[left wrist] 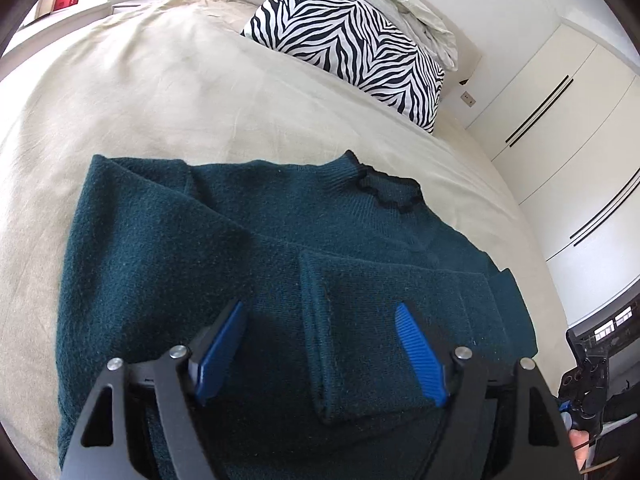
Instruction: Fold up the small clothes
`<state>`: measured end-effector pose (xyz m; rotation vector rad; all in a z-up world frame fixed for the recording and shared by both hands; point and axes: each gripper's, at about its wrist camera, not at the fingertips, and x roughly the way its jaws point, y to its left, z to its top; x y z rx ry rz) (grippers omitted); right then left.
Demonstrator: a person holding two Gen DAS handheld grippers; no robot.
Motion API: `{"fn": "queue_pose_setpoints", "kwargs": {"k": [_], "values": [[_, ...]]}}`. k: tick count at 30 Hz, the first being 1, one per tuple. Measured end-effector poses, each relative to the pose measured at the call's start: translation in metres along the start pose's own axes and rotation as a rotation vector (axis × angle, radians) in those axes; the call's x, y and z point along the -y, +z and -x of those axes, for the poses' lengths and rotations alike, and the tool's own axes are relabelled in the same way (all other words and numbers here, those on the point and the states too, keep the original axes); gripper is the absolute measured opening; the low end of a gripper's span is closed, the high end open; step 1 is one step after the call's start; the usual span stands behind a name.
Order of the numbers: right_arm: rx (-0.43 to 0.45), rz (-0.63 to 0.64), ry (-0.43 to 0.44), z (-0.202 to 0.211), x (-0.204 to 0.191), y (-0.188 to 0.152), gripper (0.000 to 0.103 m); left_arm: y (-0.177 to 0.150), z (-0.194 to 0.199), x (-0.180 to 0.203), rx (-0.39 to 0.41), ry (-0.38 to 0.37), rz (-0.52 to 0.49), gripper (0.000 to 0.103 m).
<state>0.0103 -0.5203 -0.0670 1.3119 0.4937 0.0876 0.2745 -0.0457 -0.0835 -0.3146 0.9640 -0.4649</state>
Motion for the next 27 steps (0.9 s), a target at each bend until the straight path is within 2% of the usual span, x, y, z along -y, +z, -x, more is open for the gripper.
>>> {"fn": "queue_pose_setpoints", "kwargs": {"k": [2, 3, 4, 6, 8, 9, 10, 13, 22, 24, 27], "values": [[-0.010, 0.007, 0.004, 0.007, -0.002, -0.008, 0.074, -0.002, -0.002, 0.003, -0.003, 0.005, -0.010, 0.076], [-0.017, 0.011, 0.001, 0.011, -0.002, -0.012, 0.074, -0.004, -0.004, 0.005, -0.007, 0.016, -0.021, 0.065], [-0.025, 0.017, -0.003, 0.014, -0.003, -0.016, 0.074, -0.004, -0.007, 0.007, -0.016, 0.039, -0.034, 0.049], [-0.031, 0.035, -0.012, 0.022, -0.006, -0.024, 0.074, -0.005, -0.010, 0.007, -0.024, 0.067, -0.035, 0.033], [-0.032, 0.048, -0.016, 0.030, -0.009, -0.032, 0.074, -0.004, -0.011, 0.006, -0.024, 0.074, -0.032, 0.024], [-0.030, 0.052, -0.017, 0.034, -0.010, -0.035, 0.074, -0.004, -0.011, 0.008, -0.024, 0.079, -0.042, 0.015], [-0.029, 0.055, -0.017, 0.039, -0.011, -0.038, 0.074, -0.005, -0.011, 0.010, -0.024, 0.086, -0.058, 0.012], [-0.022, 0.061, -0.024, 0.050, -0.013, -0.044, 0.074, -0.006, -0.008, 0.014, -0.012, 0.099, -0.085, 0.009], [0.021, 0.052, -0.020, 0.073, -0.016, -0.036, 0.075, -0.001, 0.014, -0.004, 0.049, 0.095, -0.044, 0.008], [0.024, 0.063, -0.020, 0.075, -0.019, -0.033, 0.075, -0.003, 0.011, -0.014, 0.035, 0.089, -0.019, 0.008], [0.028, 0.091, -0.046, 0.076, -0.025, -0.024, 0.075, -0.009, 0.001, -0.019, 0.019, 0.099, -0.033, 0.009]]}}
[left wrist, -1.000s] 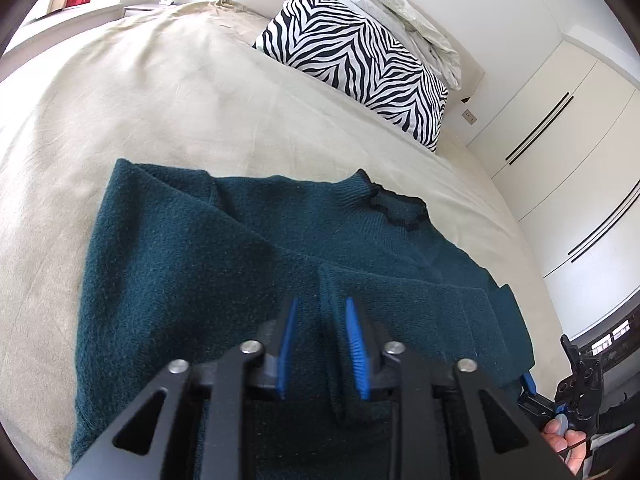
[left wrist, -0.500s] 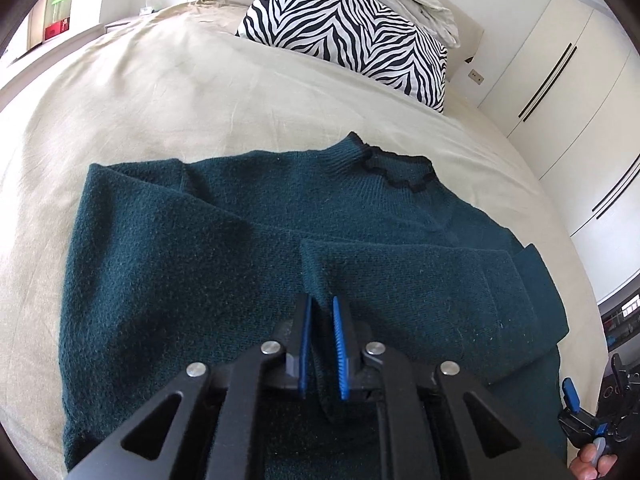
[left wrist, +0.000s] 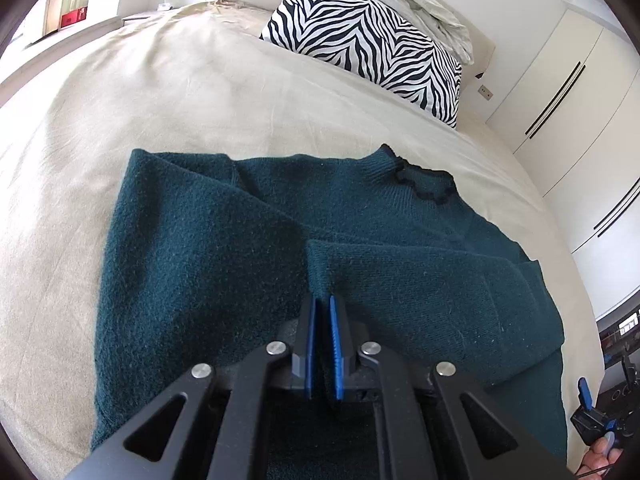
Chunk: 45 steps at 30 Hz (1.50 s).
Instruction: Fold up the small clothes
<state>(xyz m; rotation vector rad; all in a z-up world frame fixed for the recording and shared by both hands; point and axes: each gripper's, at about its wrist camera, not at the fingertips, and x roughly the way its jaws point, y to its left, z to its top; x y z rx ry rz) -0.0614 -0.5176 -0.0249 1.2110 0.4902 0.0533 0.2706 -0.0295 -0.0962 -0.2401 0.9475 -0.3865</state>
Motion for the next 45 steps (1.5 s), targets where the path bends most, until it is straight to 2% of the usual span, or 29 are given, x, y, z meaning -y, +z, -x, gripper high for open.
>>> {"fn": "queue_pose_setpoints", "kwargs": {"k": [3, 7, 9, 11, 14, 15, 17, 20, 30, 34, 40, 42, 45], "values": [[-0.007, 0.029, -0.024, -0.002, -0.009, 0.019, 0.076, -0.003, -0.002, -0.004, 0.025, -0.018, 0.011, 0.011], [-0.055, 0.119, -0.045, -0.025, -0.032, 0.048, 0.077, -0.006, 0.001, -0.012, 0.051, -0.040, 0.043, 0.011], [-0.097, 0.148, -0.046, -0.045, -0.043, 0.061, 0.077, -0.008, 0.002, -0.010, 0.064, -0.031, 0.039, 0.011], [-0.175, 0.158, -0.007, -0.071, -0.049, 0.071, 0.077, -0.010, 0.003, -0.010, 0.076, -0.028, 0.037, 0.011], [-0.236, 0.170, -0.039, -0.103, -0.045, 0.078, 0.077, -0.013, 0.004, -0.012, 0.091, -0.034, 0.051, 0.011], [-0.260, 0.162, -0.035, -0.114, -0.040, 0.079, 0.077, -0.013, 0.004, -0.013, 0.094, -0.037, 0.055, 0.011], [-0.270, 0.123, -0.089, -0.132, -0.027, 0.085, 0.077, -0.013, 0.003, -0.014, 0.098, -0.042, 0.054, 0.011], [-0.311, 0.118, -0.103, -0.152, -0.006, 0.087, 0.076, -0.014, 0.000, -0.019, 0.095, -0.065, 0.073, 0.011], [-0.324, 0.111, -0.023, -0.111, 0.007, 0.069, 0.076, -0.017, 0.001, -0.028, 0.114, -0.100, 0.117, 0.011], [-0.314, 0.074, -0.016, -0.132, 0.007, 0.086, 0.077, -0.020, 0.004, -0.032, 0.134, -0.105, 0.137, 0.011], [-0.299, 0.062, -0.046, -0.185, 0.007, 0.123, 0.076, -0.021, 0.001, -0.040, 0.132, -0.121, 0.170, 0.006], [-0.269, 0.040, -0.049, -0.193, 0.008, 0.136, 0.076, -0.021, 0.001, -0.040, 0.132, -0.121, 0.170, 0.006], [-0.276, 0.039, -0.046, -0.192, 0.009, 0.138, 0.077, -0.020, 0.001, -0.039, 0.132, -0.118, 0.167, 0.006]]}}
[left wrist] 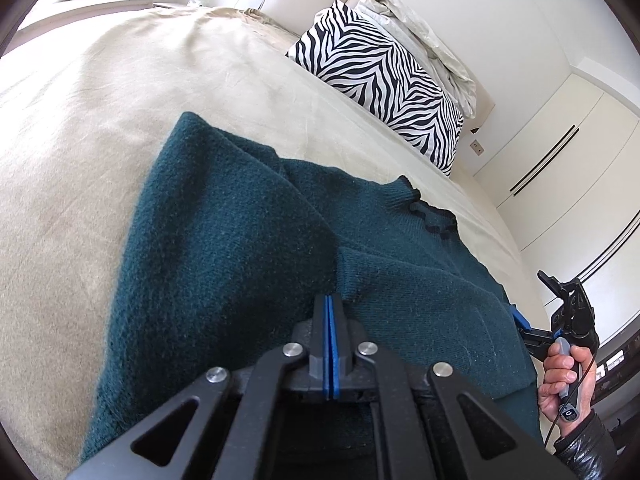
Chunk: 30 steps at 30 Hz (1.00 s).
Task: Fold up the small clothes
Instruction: 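Open both grippers and lift them off the folded sweater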
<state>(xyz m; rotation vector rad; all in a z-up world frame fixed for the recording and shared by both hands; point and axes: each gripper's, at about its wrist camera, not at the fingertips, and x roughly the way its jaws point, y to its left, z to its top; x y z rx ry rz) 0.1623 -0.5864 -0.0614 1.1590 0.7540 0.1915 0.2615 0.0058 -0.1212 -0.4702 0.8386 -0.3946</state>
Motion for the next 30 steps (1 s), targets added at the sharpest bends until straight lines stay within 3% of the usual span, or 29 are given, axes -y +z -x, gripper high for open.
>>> {"fn": "queue_pose_setpoints", "kwargs": {"k": [5, 11, 12, 13, 15, 16, 22, 27, 30], "values": [[-0.059, 0.081, 0.003, 0.022, -0.006, -0.042, 0.077, 0.000, -0.001, 0.001, -0.004, 0.004, -0.002, 0.006], [-0.043, 0.086, 0.004, 0.102, -0.007, -0.126, 0.078, 0.010, 0.008, 0.001, -0.061, -0.024, 0.031, 0.006], [-0.028, 0.091, 0.009, 0.119, -0.009, -0.138, 0.078, 0.008, 0.020, 0.001, -0.053, -0.021, 0.035, 0.016], [-0.010, 0.099, 0.009, 0.137, -0.010, -0.151, 0.078, 0.006, 0.034, 0.001, -0.040, -0.026, 0.040, 0.036], [0.012, 0.124, -0.023, 0.168, -0.011, -0.174, 0.078, -0.003, 0.069, -0.001, -0.026, -0.063, 0.051, 0.063], [0.023, 0.138, -0.057, 0.181, -0.010, -0.184, 0.078, -0.009, 0.086, -0.003, -0.019, -0.072, 0.053, 0.070], [0.028, 0.207, -0.202, 0.230, -0.004, -0.230, 0.078, -0.074, 0.171, -0.024, -0.077, -0.015, 0.083, 0.072], [0.019, 0.254, -0.298, 0.261, 0.001, -0.255, 0.078, -0.130, 0.205, -0.038, -0.158, 0.034, 0.113, 0.072], [-0.008, 0.265, -0.348, 0.266, 0.002, -0.260, 0.078, -0.151, 0.217, -0.034, -0.199, 0.034, 0.073, 0.071]]}}
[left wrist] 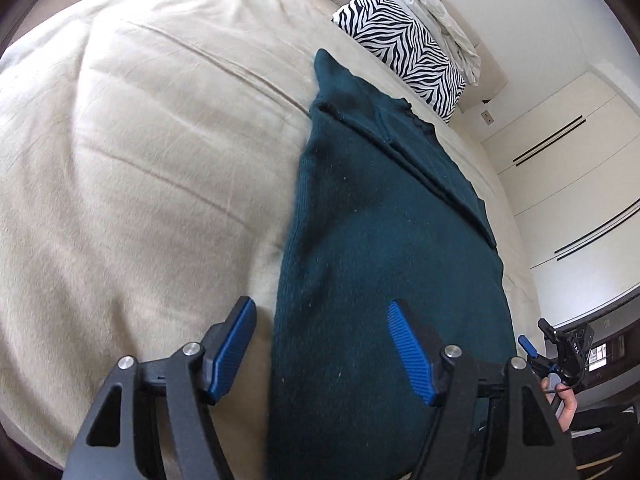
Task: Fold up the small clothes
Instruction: 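Open both grippers and lift them off the folded sweater, then grasp the hem end of the teal sweater strip with both grippers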
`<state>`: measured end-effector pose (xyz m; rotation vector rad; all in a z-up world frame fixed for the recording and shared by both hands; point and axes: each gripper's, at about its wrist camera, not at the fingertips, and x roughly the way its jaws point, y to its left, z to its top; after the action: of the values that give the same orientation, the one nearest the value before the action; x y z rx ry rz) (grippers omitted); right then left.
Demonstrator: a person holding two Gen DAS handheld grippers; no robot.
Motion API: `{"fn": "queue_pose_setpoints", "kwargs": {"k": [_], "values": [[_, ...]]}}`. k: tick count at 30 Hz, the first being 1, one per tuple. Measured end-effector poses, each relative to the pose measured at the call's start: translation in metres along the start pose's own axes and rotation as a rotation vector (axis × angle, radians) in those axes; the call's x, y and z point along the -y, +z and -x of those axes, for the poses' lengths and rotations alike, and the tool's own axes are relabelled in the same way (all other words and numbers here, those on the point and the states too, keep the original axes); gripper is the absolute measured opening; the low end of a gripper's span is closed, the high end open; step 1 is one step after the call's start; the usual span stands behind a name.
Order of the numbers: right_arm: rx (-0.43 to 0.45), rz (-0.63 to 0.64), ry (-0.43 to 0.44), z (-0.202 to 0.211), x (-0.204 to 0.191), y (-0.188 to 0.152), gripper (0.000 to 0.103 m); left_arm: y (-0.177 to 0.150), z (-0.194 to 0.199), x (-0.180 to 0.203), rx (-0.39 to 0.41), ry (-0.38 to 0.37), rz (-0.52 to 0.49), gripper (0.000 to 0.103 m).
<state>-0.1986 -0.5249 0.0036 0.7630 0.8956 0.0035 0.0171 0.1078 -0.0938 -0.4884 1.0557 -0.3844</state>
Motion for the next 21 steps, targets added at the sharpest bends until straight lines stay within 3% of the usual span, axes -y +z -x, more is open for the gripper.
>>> {"fn": "queue_pose_setpoints", "kwargs": {"k": [4, 14, 17, 21], "values": [[-0.043, 0.034, -0.053, 0.009, 0.004, -0.016, 0.078, -0.020, 0.008, 0.006, -0.064, 0.013, -0.051, 0.070], [-0.099, 0.044, -0.098, 0.046, 0.024, -0.043, 0.076, -0.050, 0.017, -0.007, -0.175, 0.012, -0.004, 0.057], [-0.123, 0.035, -0.110, 0.054, 0.027, -0.046, 0.076, -0.054, 0.017, -0.009, -0.186, 0.018, -0.005, 0.048], [-0.168, 0.050, -0.138, 0.060, 0.025, -0.053, 0.075, -0.056, 0.013, -0.010, -0.209, 0.021, -0.001, 0.028]]}}
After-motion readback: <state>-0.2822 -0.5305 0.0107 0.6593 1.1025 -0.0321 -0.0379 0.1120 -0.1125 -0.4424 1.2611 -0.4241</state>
